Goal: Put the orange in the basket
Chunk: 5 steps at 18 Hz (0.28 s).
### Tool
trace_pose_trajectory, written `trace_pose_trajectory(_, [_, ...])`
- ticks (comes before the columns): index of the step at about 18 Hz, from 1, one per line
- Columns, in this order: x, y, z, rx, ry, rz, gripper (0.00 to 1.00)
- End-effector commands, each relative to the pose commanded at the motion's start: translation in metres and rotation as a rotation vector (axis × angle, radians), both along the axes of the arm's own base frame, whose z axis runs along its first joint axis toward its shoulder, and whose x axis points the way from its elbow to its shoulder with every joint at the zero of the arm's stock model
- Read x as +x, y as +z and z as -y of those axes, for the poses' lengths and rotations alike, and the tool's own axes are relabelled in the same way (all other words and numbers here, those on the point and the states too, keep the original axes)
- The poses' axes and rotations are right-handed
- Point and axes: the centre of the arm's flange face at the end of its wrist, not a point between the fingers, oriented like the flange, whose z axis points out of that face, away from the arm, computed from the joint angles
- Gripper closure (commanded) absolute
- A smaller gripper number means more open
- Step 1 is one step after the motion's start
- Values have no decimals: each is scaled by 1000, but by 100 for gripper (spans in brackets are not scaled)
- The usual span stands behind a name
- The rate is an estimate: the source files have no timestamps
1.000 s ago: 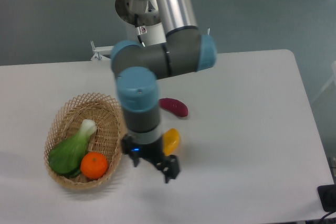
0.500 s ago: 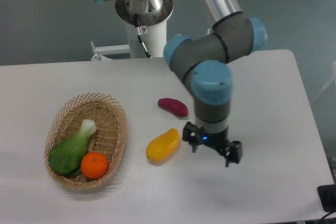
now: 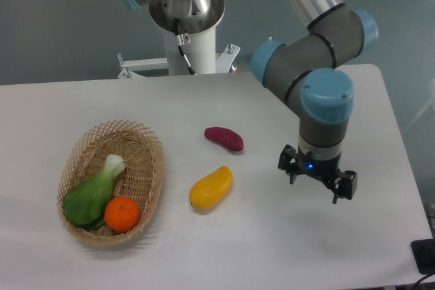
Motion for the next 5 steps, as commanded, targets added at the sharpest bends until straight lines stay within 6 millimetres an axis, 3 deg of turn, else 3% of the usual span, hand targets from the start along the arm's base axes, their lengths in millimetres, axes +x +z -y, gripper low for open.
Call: trace_pose_trajectory(5, [2, -3, 1, -5, 0, 4, 0])
